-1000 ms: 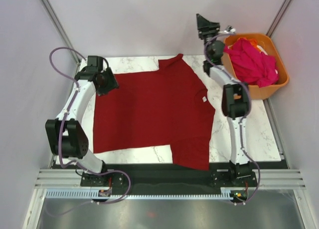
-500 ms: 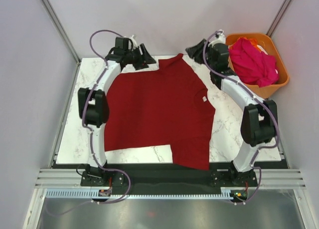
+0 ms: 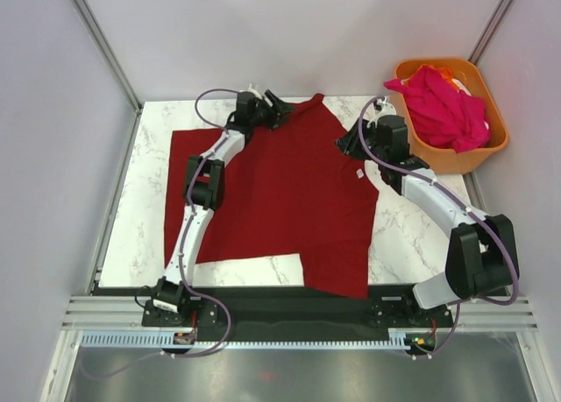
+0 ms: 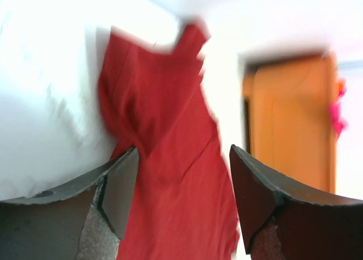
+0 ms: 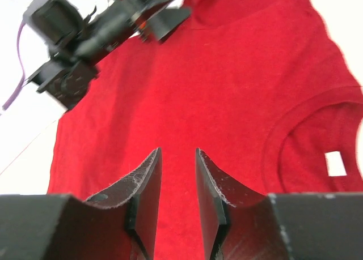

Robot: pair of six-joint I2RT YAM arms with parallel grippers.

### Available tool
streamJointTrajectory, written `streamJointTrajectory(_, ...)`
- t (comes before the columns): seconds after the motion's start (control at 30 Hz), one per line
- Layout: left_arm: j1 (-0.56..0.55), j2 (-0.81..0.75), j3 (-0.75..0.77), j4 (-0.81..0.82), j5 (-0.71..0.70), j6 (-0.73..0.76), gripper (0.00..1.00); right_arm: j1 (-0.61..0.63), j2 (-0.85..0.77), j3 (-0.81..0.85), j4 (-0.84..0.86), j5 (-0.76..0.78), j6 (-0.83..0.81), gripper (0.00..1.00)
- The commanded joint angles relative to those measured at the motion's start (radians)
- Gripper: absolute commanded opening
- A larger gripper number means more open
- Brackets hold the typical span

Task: Fold and stack the t-shirts
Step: Flatten the tshirt out

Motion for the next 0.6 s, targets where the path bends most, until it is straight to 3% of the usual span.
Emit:
streamJointTrajectory(0.0,-0.022,0.016,0.133,0.142,-0.217,-0.047,0.74,0.041,-0.049,-0.007,-0.006,0.000,-0.034,0.38)
streamJointTrajectory(0.23,-0.033,0.052,0.132,0.312,-0.291,-0.067,0.80,0.056,-0.018,0.011,-0.015,-0.029,-0.031,0.38)
streamJointTrajectory(0.4,-0.037,0.070,0.136,0.280,-0.418,-0.084,0.84,0.056,0.015,0.051,-0.043,-0.027,-0.029,0.37)
streamJointTrajectory(0.57,-0.049,0.104,0.161,0.215,-0.405,-0.118,0.82,0.056,0.029,0.077,-0.043,-0.027,-0.026,0.37)
